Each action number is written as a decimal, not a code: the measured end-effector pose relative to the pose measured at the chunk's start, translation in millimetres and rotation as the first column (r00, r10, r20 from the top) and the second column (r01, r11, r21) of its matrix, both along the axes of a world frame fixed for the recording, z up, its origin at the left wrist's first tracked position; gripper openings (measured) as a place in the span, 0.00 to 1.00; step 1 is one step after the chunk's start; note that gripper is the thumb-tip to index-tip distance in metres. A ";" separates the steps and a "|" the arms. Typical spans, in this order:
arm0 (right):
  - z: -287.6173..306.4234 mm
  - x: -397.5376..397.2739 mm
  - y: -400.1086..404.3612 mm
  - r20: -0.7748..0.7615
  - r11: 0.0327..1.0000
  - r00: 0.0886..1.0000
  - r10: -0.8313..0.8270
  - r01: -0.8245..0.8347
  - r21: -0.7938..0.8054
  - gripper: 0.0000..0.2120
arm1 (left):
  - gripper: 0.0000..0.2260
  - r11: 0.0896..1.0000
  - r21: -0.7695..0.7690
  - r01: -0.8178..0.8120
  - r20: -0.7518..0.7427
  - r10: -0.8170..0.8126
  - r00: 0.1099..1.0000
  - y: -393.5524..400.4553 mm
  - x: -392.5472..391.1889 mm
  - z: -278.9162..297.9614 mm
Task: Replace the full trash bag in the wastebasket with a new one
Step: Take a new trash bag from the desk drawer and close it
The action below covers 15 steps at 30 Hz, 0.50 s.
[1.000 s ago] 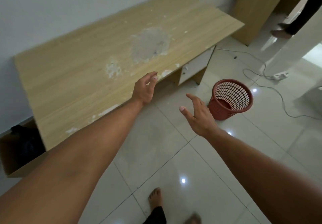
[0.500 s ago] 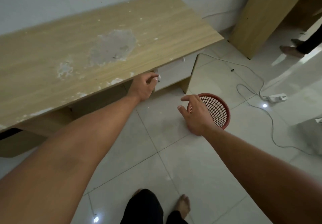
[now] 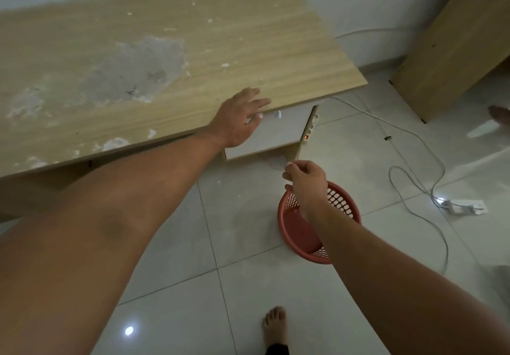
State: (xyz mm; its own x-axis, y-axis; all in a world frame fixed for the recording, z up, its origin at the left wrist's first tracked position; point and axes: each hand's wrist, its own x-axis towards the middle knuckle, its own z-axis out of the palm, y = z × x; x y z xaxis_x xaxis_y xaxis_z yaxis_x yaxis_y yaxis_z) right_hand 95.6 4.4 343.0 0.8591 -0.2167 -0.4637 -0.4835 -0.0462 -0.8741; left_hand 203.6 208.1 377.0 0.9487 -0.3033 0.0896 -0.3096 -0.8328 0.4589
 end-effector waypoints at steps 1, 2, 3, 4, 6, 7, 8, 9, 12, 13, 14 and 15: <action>-8.5 9.5 -2.6 -0.030 0.997 0.999 -0.016 0.018 0.072 0.02 | 0.21 0.995 0.102 0.002 0.003 -0.002 1.000 -2.1 13.9 -4.0; -16.4 18.2 -4.3 -0.056 0.990 0.998 -0.031 0.039 0.136 0.03 | 0.23 0.980 0.201 -0.002 -0.014 0.005 1.000 -3.3 26.8 -7.8; -23.8 27.1 -5.5 -0.072 0.981 0.997 -0.037 0.050 0.189 0.04 | 0.24 0.959 0.284 -0.010 -0.037 0.022 0.999 -3.7 38.6 -11.0; -30.9 36.2 -6.5 -0.082 0.972 0.996 -0.035 0.053 0.229 0.05 | 0.25 0.940 0.341 -0.014 -0.060 0.037 0.998 -3.9 47.8 -14.3; -42.2 56.9 -7.1 -0.098 0.955 0.995 -0.026 0.054 0.290 0.06 | 0.26 0.920 0.392 -0.010 -0.089 0.049 0.995 -3.4 57.3 -20.9; -47.2 68.9 -6.4 -0.100 0.947 0.995 -0.023 0.053 0.316 0.08 | 0.26 0.917 0.399 -0.012 -0.087 0.051 0.995 -3.0 59.0 -24.3; -51.1 81.0 -4.9 -0.099 0.938 0.995 -0.018 0.051 0.343 0.09 | 0.27 0.918 0.397 -0.018 -0.076 0.052 0.996 -2.8 59.5 -27.1; -54.5 92.8 -3.1 -0.098 0.926 0.995 -0.013 0.049 0.375 0.09 | 0.27 0.920 0.392 -0.022 -0.064 0.051 0.997 -2.3 59.7 -29.4; -63.3 125.4 6.9 -0.132 0.894 0.991 -0.018 0.075 0.441 0.13 | 0.28 0.918 0.396 -0.036 -0.035 0.055 0.998 -0.8 60.7 -32.2; -65.2 135.5 11.0 -0.147 0.888 0.989 -0.024 0.089 0.452 0.15 | 0.28 0.914 0.403 -0.042 -0.023 0.056 0.998 -0.6 60.4 -32.2; -66.2 145.3 15.2 -0.156 0.879 0.987 -0.029 0.100 0.466 0.16 | 0.27 0.912 0.407 -0.046 -0.014 0.057 0.998 -0.6 60.2 -32.1; -66.7 154.1 19.4 -0.161 0.869 0.987 -0.030 0.105 0.483 0.17 | 0.27 0.913 0.406 -0.048 -0.008 0.056 0.998 -0.6 60.0 -32.3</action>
